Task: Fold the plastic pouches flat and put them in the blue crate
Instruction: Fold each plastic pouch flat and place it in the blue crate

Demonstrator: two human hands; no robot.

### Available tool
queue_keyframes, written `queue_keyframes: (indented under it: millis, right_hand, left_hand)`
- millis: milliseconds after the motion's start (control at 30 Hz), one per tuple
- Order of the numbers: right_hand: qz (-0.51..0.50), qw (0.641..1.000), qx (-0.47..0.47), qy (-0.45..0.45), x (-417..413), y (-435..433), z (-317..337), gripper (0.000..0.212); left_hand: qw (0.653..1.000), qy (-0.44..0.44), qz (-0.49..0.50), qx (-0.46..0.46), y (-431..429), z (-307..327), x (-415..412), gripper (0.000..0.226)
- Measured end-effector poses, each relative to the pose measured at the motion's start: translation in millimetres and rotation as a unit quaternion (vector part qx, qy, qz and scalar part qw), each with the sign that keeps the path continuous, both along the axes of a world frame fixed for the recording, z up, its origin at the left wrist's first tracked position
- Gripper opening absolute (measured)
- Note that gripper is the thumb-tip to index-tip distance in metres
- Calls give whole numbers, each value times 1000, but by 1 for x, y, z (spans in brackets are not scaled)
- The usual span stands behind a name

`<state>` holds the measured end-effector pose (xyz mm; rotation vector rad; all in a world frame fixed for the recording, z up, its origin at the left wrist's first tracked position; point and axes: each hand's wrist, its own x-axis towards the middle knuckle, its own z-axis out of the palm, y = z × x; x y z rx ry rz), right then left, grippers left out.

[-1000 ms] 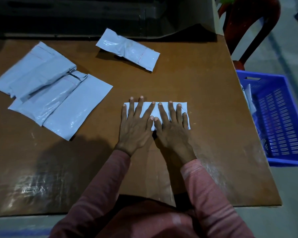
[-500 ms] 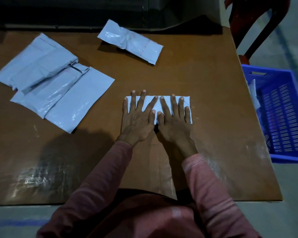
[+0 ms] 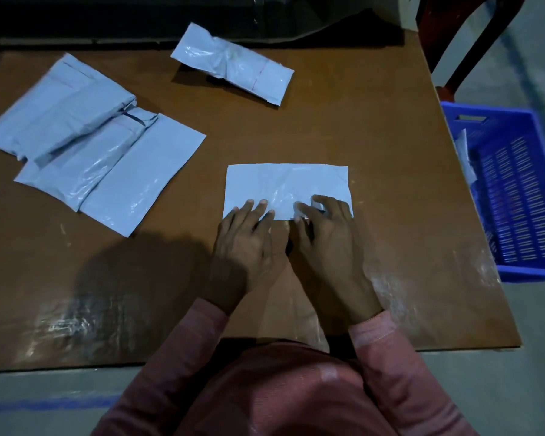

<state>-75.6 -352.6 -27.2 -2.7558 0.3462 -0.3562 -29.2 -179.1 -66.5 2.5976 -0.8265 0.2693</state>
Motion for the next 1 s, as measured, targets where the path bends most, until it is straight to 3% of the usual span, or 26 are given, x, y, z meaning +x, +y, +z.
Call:
queue_keyframes:
  millis: [167, 400, 600, 767, 900, 1000]
  right_hand:
    - [13, 999, -41, 21, 1, -3, 1, 31]
    - [-7, 999, -29, -12, -12, -6, 2, 24]
    - [48, 998, -37, 35, -11, -17, 6, 28]
    - [5, 1000, 0, -31, 25, -23, 14, 34]
    - [3, 998, -12, 69, 58, -17, 6, 52]
    - [10, 991, -4, 132, 60, -10, -3, 58]
  left_hand:
    - [1000, 19, 2, 19, 0, 4, 3, 44]
    - [995, -39, 38, -89, 11, 9, 3, 31]
    - [999, -15, 23, 24, 13, 8, 3, 40]
    - [998, -5, 37, 40, 2, 29, 26, 39]
    - [995, 59, 14, 83, -11, 25, 52, 57]
    - [985, 77, -9, 152, -13, 12, 56, 60]
